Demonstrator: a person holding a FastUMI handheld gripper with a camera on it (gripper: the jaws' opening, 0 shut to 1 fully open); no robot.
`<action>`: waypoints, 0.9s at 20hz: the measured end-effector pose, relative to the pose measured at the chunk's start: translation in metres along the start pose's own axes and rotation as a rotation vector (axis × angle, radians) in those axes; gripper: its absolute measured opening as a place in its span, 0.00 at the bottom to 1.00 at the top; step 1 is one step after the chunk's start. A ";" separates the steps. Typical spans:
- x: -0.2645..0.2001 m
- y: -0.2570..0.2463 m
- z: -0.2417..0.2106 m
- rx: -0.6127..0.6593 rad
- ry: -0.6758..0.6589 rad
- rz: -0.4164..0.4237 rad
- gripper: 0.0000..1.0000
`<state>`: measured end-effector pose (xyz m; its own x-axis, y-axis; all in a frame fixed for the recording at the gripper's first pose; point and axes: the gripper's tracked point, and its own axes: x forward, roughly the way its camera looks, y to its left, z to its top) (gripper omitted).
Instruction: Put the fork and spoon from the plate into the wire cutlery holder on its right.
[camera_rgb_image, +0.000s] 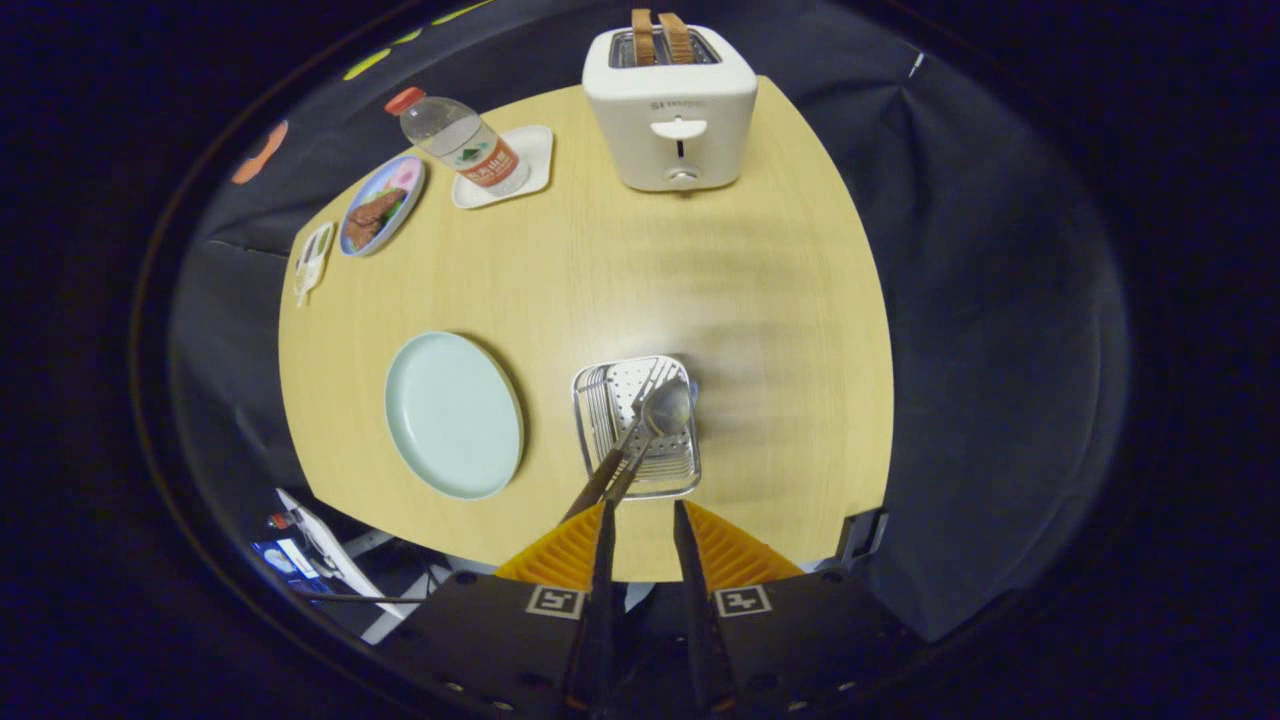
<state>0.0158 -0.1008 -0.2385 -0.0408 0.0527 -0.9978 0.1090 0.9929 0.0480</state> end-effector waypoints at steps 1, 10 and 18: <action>-0.004 0.000 0.003 -0.005 -0.026 0.003 0.38; -0.048 0.027 0.029 -0.113 -0.356 0.033 0.91; -0.131 0.060 0.039 -0.158 -0.792 0.081 0.94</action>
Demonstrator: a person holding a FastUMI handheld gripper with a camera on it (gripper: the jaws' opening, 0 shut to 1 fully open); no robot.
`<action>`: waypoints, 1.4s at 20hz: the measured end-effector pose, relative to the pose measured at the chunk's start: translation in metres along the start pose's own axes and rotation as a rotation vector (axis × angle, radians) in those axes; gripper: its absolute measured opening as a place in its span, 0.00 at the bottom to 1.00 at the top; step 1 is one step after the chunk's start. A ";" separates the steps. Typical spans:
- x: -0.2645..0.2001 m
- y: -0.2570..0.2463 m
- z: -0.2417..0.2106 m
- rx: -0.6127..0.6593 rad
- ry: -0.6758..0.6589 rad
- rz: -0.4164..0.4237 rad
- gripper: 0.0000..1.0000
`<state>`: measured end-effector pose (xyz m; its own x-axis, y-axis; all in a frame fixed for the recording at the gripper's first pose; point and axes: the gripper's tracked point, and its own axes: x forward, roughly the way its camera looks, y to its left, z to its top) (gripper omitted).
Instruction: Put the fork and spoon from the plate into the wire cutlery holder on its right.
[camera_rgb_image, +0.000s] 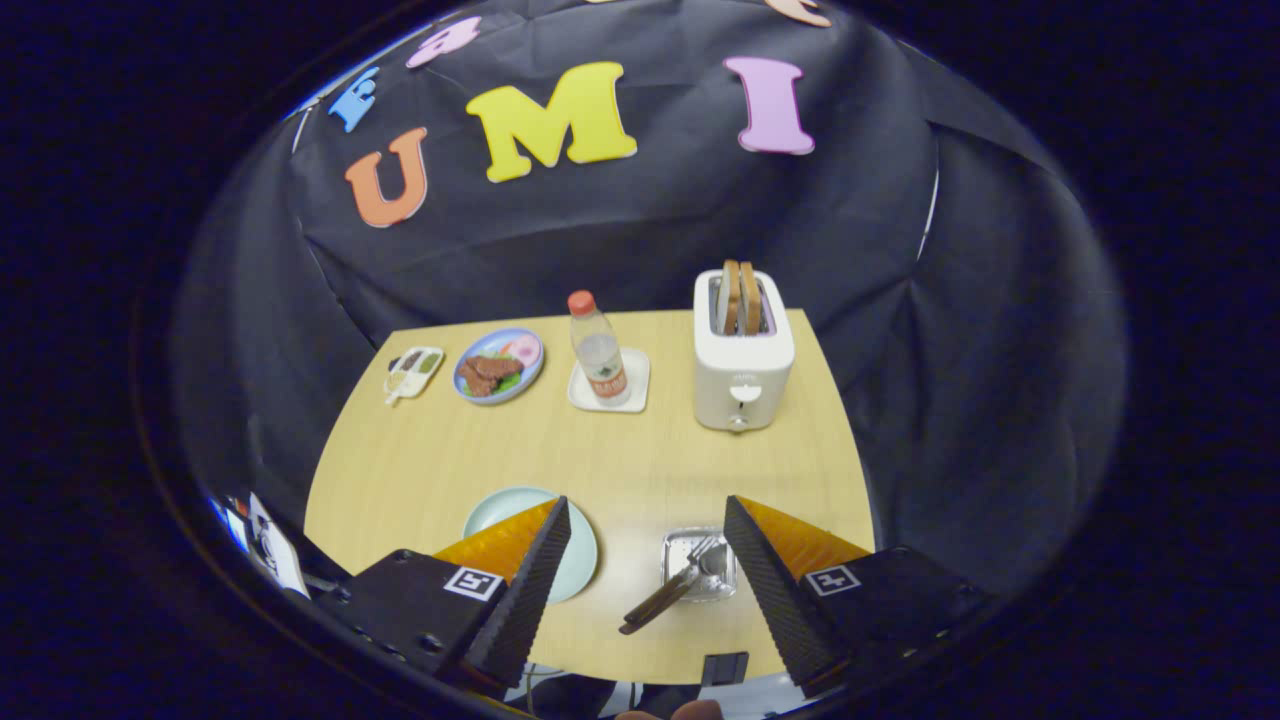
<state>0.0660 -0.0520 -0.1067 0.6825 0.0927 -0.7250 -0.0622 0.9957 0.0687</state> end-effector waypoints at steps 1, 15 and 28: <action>-0.011 0.004 0.013 -0.009 -0.079 -0.001 0.93; -0.176 0.042 0.047 -0.080 -0.721 -0.086 0.93; -0.201 0.073 -0.013 -0.016 -0.750 -0.059 0.96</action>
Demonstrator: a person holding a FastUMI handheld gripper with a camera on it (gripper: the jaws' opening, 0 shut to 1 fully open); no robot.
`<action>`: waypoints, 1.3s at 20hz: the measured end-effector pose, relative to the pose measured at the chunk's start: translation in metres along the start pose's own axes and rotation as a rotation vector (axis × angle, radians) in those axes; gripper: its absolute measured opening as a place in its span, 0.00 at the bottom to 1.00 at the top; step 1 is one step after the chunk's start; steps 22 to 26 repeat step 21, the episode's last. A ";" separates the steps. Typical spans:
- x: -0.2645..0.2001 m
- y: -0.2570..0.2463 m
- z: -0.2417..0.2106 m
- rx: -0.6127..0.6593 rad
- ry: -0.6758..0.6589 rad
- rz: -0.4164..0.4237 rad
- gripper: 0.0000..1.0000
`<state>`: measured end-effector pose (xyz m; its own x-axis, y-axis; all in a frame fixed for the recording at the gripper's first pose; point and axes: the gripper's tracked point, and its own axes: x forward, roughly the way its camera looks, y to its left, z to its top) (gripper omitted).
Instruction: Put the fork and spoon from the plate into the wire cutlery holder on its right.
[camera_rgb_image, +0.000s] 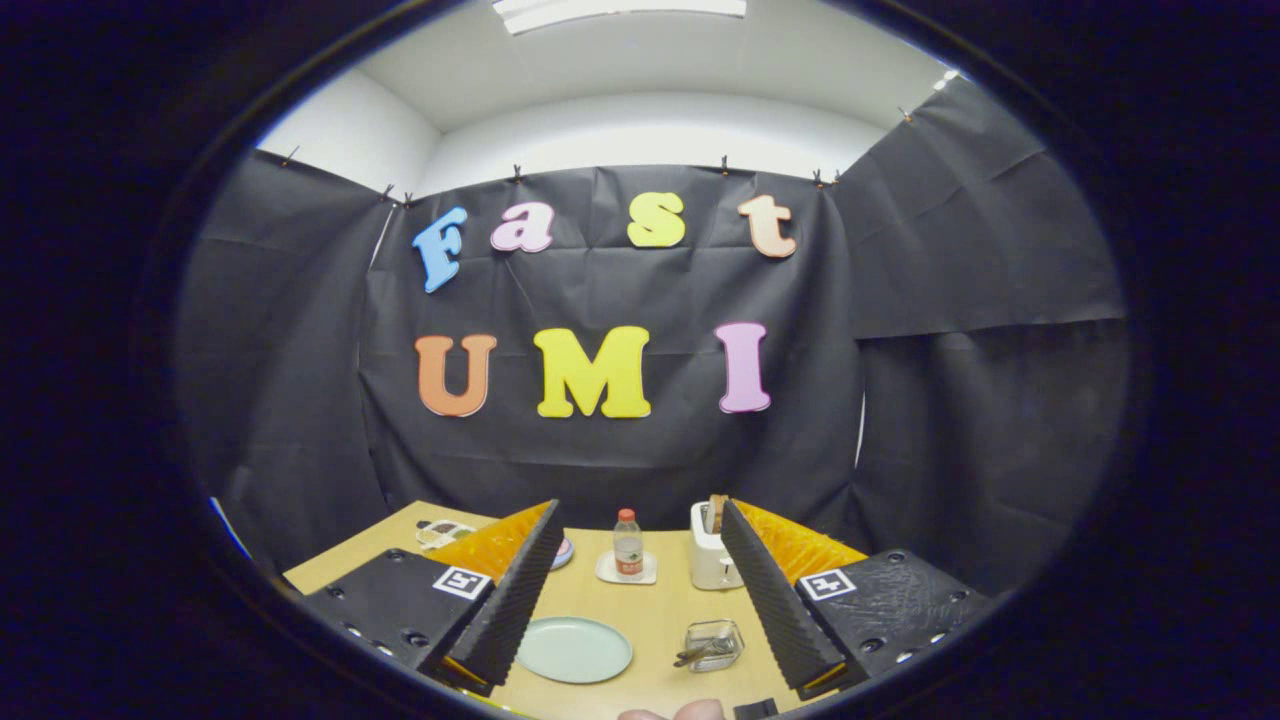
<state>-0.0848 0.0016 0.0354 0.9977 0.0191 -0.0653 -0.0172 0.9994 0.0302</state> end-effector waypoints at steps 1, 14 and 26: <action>0.000 0.001 -0.003 0.003 0.006 0.000 0.96; 0.003 -0.004 0.005 0.013 -0.006 -0.026 0.96; 0.008 -0.003 0.001 0.007 0.006 -0.028 0.96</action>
